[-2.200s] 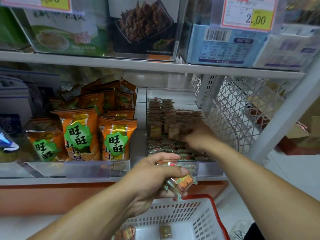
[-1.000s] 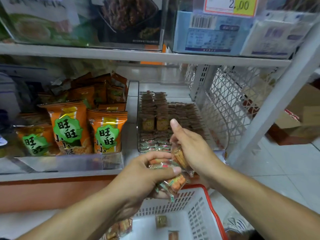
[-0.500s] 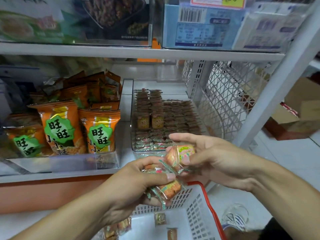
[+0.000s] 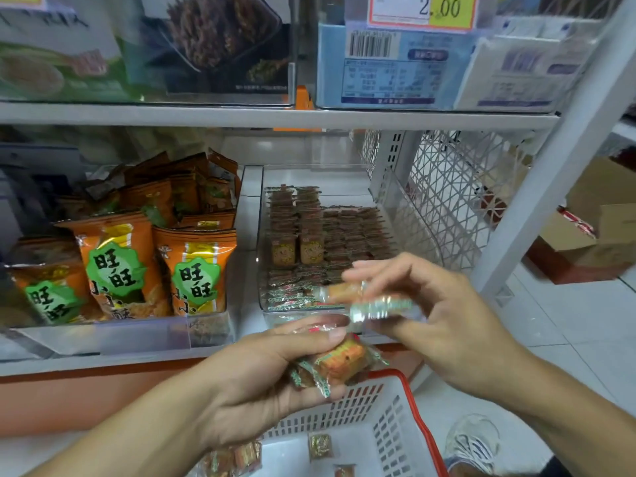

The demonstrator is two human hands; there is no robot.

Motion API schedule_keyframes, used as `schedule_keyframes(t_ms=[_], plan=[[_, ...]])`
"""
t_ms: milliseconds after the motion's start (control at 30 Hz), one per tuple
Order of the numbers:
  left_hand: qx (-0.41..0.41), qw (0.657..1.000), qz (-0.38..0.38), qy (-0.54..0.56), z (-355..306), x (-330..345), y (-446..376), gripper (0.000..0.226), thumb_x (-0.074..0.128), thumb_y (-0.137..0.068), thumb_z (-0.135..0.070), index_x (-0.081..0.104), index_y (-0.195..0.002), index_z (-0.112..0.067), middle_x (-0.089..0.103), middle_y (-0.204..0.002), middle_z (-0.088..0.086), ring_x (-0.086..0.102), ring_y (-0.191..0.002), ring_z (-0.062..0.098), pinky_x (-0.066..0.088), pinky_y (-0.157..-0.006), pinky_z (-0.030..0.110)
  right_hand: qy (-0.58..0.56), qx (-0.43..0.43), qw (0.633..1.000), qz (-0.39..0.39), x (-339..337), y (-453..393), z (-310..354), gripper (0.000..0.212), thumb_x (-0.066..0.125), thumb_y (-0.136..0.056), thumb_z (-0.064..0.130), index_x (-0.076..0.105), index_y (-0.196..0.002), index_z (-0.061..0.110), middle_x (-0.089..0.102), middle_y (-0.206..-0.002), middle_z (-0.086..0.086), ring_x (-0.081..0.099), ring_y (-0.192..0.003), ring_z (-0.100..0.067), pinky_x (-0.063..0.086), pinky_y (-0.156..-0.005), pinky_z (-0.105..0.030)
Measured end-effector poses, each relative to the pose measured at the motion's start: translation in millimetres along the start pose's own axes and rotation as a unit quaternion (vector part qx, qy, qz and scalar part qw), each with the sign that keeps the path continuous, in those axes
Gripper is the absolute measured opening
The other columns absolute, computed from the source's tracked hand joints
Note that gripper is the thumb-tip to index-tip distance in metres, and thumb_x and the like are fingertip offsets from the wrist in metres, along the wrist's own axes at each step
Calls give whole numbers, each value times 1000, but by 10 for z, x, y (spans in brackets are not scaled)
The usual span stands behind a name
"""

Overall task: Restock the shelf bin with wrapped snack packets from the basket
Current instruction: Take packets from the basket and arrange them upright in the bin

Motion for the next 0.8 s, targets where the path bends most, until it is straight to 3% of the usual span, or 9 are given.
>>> schedule_keyframes(t_ms=[33, 100, 233, 367, 500, 600, 700, 733, 800], plan=[[-10, 999, 31, 17, -37, 54, 37, 53, 96, -57, 1, 79, -108, -5, 73, -113, 27, 78, -77, 35, 62, -49, 36, 47, -12, 998, 33, 22, 25, 3, 32, 80, -82, 6, 66, -97, 31, 69, -124, 16, 55, -131, -7, 45, -108, -36], [-15, 997, 73, 30, -111, 99, 99, 65, 99, -50, 0, 78, -111, -6, 74, -110, 27, 78, -72, 33, 63, -49, 37, 36, 0, 996, 79, 61, 71, -27, 29, 77, -85, 10, 65, -98, 34, 68, -127, 19, 49, -136, -3, 38, -111, -40], [13, 997, 60, -53, -142, 14, 89, 49, 89, -69, -8, 77, -116, -13, 74, -117, 20, 77, -75, 23, 63, -52, 32, -56, 35, 991, 112, 100, 127, -51, 17, 76, -88, 27, 64, -100, 31, 68, -130, 13, 48, -138, -4, 46, -108, -38], [34, 994, 28, -99, -110, -64, 16, 48, 82, -77, -13, 75, -123, -21, 70, -128, 21, 73, -78, 22, 61, -53, 30, -162, 72, 980, 86, 65, 125, -118, 27, 74, -88, 30, 70, -113, 21, 70, -125, -6, 61, -126, -19, 55, -98, -37], [45, 988, 21, -144, -91, -71, 9, 53, 90, -69, -18, 76, -120, -24, 70, -125, 24, 73, -81, 26, 63, -55, 33, -179, 104, 976, 70, 46, 101, -204, 39, 71, -86, 23, 69, -125, 26, 72, -122, -1, 68, -111, -13, 54, -91, -24], [54, 982, 3, -181, -93, -94, 10, 49, 91, -68, -18, 77, -115, -25, 74, -118, 21, 75, -88, 31, 62, -71, 44, -221, 147, 961, 73, 68, 120, -298, 53, 75, -83, 22, 63, -135, 30, 68, -131, 2, 65, -115, -10, 52, -88, -20], [90, 971, -36, -217, -153, -119, 20, 49, 91, -71, -14, 77, -116, -26, 75, -117, 16, 72, -106, 41, 49, -97, 65, -251, 207, 944, 61, 149, 147, -411, 48, 74, -86, 22, 64, -134, 21, 70, -128, -3, 67, -105, -12, 53, -84, -21], [101, 967, -45, -228, -166, -118, 21, 48, 92, -72, -12, 77, -115, -27, 77, -115, 14, 74, -102, 40, 52, -95, 64, -255, 222, 938, 71, 216, 161, -423, 42, 71, -91, 23, 66, -132, 19, 70, -127, -8, 65, -101, -14, 53, -82, -22], [115, 959, -51, -253, -162, -104, 21, 42, 89, -73, -14, 78, -111, -29, 79, -106, 11, 77, -79, 27, 62, -65, 40, -260, 242, 930, 99, 363, 197, -423, 33, 63, -98, 26, 68, -128, 17, 67, -129, -17, 57, -95, -17, 51, -75, -21]])
Point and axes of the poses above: each hand's wrist, its own y-axis away from the middle knuckle, its own x-axis out of the palm, z = x × y, the point moved 8 cm from there along -y, towards the middle knuckle
